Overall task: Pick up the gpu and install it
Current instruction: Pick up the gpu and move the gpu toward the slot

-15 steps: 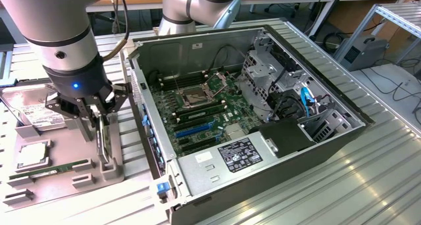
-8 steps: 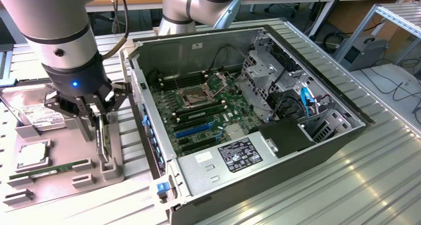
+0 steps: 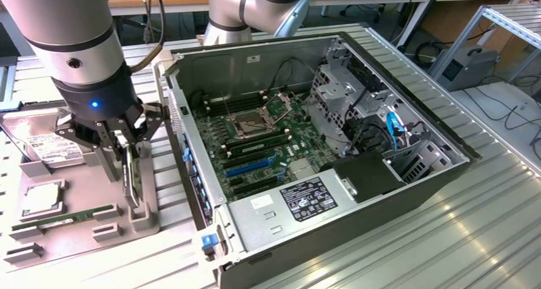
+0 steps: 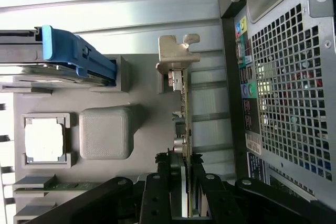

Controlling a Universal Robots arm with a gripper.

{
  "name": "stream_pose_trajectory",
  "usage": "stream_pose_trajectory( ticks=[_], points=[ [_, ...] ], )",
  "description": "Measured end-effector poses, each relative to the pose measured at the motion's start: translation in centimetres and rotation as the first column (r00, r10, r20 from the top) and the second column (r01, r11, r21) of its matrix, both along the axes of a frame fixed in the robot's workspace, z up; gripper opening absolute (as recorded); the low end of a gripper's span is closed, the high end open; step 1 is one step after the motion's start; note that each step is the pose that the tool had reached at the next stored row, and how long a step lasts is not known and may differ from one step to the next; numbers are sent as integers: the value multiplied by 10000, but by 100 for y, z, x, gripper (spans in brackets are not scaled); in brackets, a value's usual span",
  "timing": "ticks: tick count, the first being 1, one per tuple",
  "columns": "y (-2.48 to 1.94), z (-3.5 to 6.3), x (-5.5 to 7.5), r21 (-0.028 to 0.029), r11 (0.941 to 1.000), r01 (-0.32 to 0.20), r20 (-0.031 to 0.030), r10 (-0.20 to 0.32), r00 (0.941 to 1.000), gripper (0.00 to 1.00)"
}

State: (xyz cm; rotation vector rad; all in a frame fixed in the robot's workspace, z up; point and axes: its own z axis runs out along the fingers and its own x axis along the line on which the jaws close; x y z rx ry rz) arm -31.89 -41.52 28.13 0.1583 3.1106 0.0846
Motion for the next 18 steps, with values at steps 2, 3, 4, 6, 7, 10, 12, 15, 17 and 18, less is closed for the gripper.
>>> stream_pose_trajectory(
  ticks=[2, 3, 4, 6, 7, 10, 12, 15, 17, 18],
  points=[
    [0, 9, 0, 1, 10000, 0, 1, 0, 10000, 27],
    [0, 14, 0, 1, 10000, 0, 1, 0, 10000, 27],
    [0, 22, 0, 0, 10000, 0, 1, 0, 10000, 27],
    [0, 32, 0, 0, 10000, 0, 1, 0, 10000, 27],
    [0, 36, 0, 0, 10000, 0, 1, 0, 10000, 27],
    [0, 48, 0, 0, 10000, 0, 0, 0, 10000, 27],
    [0, 56, 0, 0, 10000, 0, 1, 0, 10000, 27],
    [0, 70, 0, 1, 10000, 0, 1, 0, 10000, 27],
    [0, 82, 0, 0, 10000, 0, 0, 0, 10000, 27],
    [0, 86, 0, 0, 10000, 0, 0, 0, 10000, 27]
  ],
)
